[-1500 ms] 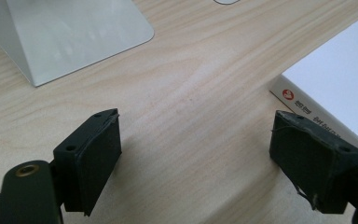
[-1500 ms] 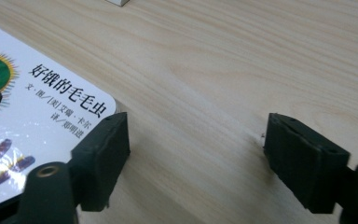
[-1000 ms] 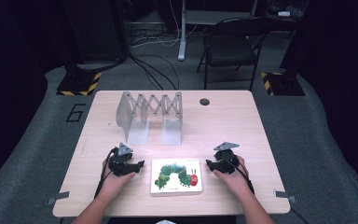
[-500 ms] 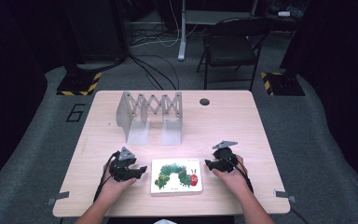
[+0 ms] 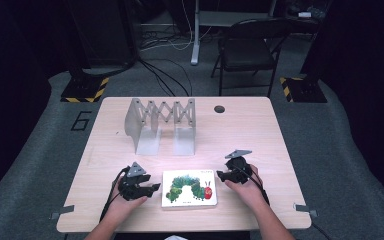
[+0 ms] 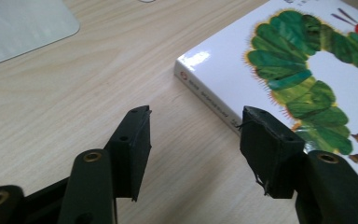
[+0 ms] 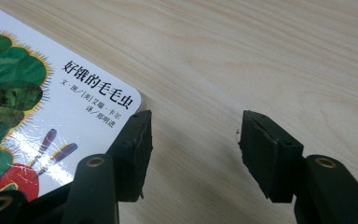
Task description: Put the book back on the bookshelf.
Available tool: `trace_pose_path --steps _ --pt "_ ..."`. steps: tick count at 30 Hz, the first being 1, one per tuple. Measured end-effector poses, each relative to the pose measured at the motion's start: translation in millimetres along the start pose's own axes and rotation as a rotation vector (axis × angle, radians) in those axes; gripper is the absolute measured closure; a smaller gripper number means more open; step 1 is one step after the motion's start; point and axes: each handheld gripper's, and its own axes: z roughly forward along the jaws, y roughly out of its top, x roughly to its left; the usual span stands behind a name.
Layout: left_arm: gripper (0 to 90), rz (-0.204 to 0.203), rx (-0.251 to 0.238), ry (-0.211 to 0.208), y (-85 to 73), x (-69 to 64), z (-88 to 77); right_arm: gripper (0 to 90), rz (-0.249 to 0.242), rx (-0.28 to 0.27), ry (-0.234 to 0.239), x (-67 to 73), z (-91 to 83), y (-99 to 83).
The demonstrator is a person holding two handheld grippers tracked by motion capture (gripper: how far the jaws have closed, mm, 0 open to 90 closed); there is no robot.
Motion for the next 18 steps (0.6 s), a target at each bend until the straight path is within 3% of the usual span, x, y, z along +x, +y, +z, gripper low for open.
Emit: trace_pose_path --steps 4,15,18 --pt "41.8 0.008 0.003 -0.036 1.4 -5.2 0.4 44.4 0.007 0.014 0.003 -0.2 0.2 0.3" --pt "34.1 0.026 -0.014 -0.060 1.7 -21.3 1.8 44.4 0.016 -0.003 0.013 -0.1 -3.1 -0.9" --pt "33.0 0.010 -0.013 -0.094 1.1 -28.1 1.1 43.8 0.022 -0.001 0.019 0.3 -3.9 -0.5"
